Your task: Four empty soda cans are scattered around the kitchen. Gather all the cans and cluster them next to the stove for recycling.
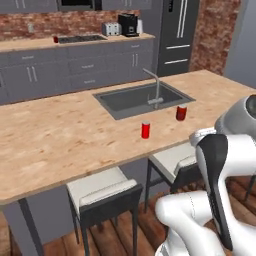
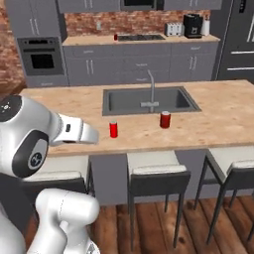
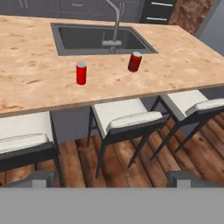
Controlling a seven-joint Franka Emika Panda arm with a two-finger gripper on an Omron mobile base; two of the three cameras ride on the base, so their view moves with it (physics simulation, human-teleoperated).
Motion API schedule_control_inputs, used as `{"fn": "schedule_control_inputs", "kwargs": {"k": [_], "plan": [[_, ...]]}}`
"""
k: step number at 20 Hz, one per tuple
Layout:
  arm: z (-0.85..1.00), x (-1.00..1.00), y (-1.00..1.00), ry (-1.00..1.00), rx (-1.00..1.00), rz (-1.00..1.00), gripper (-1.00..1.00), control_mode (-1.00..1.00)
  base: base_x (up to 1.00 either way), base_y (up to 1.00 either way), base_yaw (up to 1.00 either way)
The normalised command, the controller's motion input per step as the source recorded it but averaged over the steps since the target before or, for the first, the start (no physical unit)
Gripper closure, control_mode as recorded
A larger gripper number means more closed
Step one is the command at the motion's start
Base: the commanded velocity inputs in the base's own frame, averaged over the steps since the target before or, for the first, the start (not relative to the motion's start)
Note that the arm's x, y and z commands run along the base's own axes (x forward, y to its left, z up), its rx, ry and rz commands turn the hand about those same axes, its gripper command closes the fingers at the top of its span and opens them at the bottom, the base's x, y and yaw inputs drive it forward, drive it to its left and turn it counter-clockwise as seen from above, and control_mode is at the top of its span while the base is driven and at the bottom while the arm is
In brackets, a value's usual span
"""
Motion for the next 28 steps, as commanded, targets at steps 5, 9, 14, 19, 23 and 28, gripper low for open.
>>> {"fn": "schedule_control_inputs", "kwargs": {"k": [5, 9, 14, 19, 23, 28], "plan": [[0.00, 0.00, 0.00, 0.00, 0.00, 0.00, -1.00, 1.00, 0.22, -0.21, 0.24], [0.00, 0.00, 0.00, 0.00, 0.00, 0.00, -1.00, 1.00, 0.40, -0.16, 0.20], [0.00, 0.26, 0.01, 0.03, 0.08, 0.07, -1.00, -1.00, 0.17, -0.02, 0.06], [0.00, 0.81, -0.01, 0.11, 0.14, 0.03, -1.00, -1.00, 0.00, 0.00, 0.00], [-0.05, 0.77, -0.12, 0.12, 0.11, 0.00, -1.00, -1.00, 0.00, 0.00, 0.00], [-0.45, 0.88, 0.00, 0.10, 0.01, 0.00, -1.00, -1.00, 0.00, 0.00, 0.00]]}}
